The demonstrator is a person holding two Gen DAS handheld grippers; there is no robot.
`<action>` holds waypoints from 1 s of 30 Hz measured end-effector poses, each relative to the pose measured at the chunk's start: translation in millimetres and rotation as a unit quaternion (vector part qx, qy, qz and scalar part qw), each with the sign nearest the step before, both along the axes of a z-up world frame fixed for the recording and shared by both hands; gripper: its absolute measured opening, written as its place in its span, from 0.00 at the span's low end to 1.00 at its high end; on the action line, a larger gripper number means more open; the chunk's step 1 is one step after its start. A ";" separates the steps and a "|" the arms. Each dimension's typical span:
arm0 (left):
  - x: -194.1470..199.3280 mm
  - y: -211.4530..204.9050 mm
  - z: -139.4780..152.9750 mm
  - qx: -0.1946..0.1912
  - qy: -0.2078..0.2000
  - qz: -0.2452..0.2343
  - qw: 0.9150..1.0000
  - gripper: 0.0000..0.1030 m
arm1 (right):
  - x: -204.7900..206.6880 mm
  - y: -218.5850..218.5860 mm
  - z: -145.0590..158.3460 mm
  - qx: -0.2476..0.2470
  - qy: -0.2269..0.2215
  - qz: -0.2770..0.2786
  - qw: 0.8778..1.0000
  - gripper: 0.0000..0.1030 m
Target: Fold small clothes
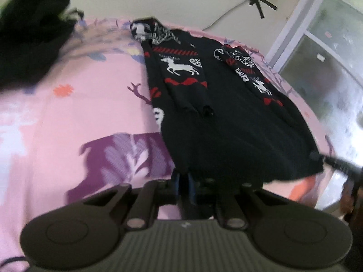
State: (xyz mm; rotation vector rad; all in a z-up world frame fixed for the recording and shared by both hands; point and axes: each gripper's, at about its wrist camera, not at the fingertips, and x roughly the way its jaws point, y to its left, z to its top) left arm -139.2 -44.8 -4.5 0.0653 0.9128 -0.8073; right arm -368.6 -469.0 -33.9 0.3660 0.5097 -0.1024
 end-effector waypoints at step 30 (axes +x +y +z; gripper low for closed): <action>113.7 7.7 71.3 -0.158 0.030 0.064 0.985 0.07 | 114.9 -87.4 83.0 0.112 -0.095 0.032 0.989 0.06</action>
